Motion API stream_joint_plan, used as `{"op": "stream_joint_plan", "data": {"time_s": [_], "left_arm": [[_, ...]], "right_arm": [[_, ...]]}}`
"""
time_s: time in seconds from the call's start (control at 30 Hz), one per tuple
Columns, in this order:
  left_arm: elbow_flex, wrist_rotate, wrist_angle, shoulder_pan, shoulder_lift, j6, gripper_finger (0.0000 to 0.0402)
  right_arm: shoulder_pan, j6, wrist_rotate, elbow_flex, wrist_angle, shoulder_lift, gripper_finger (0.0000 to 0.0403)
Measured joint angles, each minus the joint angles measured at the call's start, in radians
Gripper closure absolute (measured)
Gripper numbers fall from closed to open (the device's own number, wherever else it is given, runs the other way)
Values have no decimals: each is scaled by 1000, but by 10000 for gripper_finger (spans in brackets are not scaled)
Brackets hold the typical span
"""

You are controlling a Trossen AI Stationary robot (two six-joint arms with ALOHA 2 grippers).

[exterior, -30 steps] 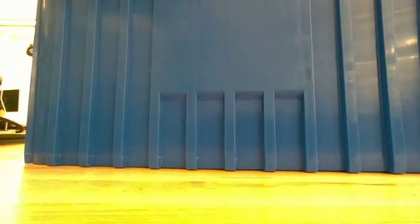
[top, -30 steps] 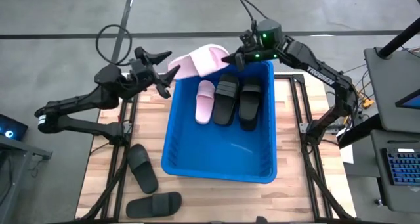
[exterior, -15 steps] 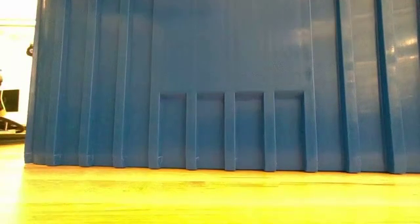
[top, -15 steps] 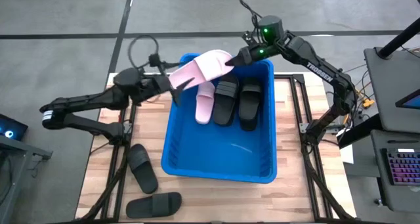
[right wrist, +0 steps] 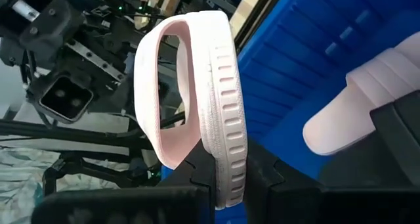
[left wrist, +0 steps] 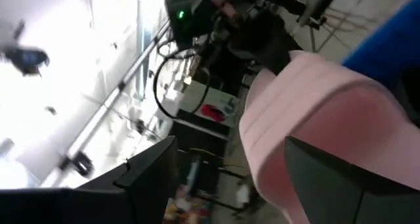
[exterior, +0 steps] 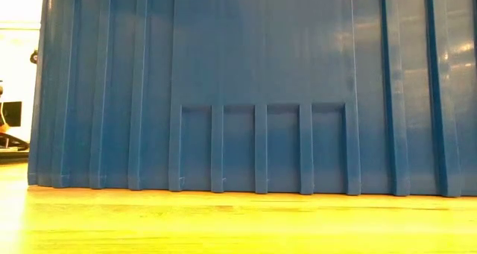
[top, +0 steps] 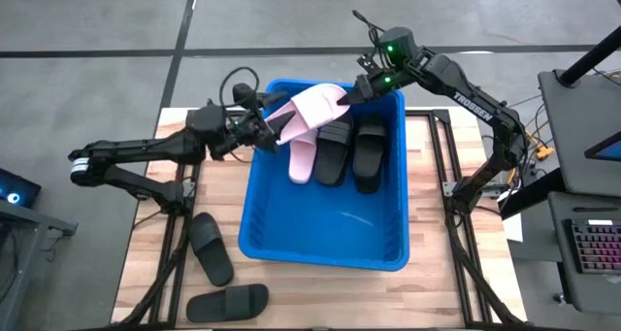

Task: Pick and place slides into bin
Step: Put the pink slide into the blue bin

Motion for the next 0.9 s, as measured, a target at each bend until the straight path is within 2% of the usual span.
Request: {"op": "stream_joint_plan", "data": {"time_s": [0.33, 0.53, 0.7, 0.8, 0.9], "left_arm": [[-3, -26, 29, -14, 98, 344, 140], [-4, -60, 232, -17, 182, 476, 140], [9, -60, 247, -19, 217, 481, 143], [18, -60, 280, -23, 236, 481, 165], [29, -64, 280, -26, 254, 480, 212]], "right_arm": [[-1, 4, 0, 0, -3, 0, 373], [0, 6, 0, 0, -6, 0, 373], [1, 7, -4, 0, -22, 0, 373], [1, 6, -7, 0, -24, 0, 373], [1, -2, -8, 0, -25, 0, 373]]}}
